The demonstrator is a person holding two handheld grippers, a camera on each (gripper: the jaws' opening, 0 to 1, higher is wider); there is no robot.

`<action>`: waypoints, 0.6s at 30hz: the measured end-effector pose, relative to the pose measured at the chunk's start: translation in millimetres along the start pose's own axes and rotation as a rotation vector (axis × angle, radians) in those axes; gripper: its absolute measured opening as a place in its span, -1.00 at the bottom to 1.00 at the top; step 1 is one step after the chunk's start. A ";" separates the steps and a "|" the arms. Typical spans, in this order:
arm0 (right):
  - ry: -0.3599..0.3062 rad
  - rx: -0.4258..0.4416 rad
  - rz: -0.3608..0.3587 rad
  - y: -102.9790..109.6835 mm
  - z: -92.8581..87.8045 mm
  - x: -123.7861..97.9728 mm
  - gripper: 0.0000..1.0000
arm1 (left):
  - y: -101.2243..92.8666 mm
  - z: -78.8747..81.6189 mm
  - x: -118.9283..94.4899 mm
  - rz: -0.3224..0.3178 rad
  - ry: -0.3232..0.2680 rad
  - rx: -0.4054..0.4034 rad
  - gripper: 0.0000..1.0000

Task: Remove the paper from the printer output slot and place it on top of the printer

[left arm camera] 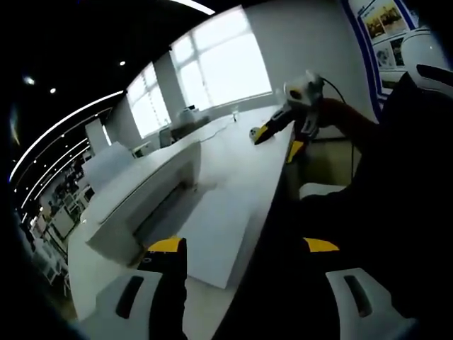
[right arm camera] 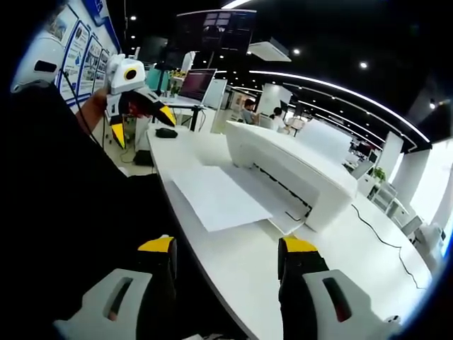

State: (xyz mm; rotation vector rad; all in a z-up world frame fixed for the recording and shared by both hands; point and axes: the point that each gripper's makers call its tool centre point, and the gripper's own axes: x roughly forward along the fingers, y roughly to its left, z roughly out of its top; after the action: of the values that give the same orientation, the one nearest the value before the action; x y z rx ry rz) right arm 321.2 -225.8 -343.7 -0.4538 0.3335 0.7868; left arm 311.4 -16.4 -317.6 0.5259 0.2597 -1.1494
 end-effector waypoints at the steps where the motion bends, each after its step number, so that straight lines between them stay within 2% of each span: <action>1: 0.000 0.001 -0.001 -0.2 -0.1 -0.1 0.07 | -0.1 -0.1 0.4 0.000 0.002 0.001 0.37; 18: -0.002 0.001 -0.007 -1.8 0.5 -2.8 0.07 | 3.4 -5.2 11.9 0.023 0.053 0.027 0.36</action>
State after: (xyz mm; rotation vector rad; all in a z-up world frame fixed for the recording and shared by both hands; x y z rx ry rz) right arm 320.7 -228.3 -341.5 -0.4534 0.3306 0.7804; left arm 319.5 -22.2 -326.5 0.5827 0.2832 -1.1187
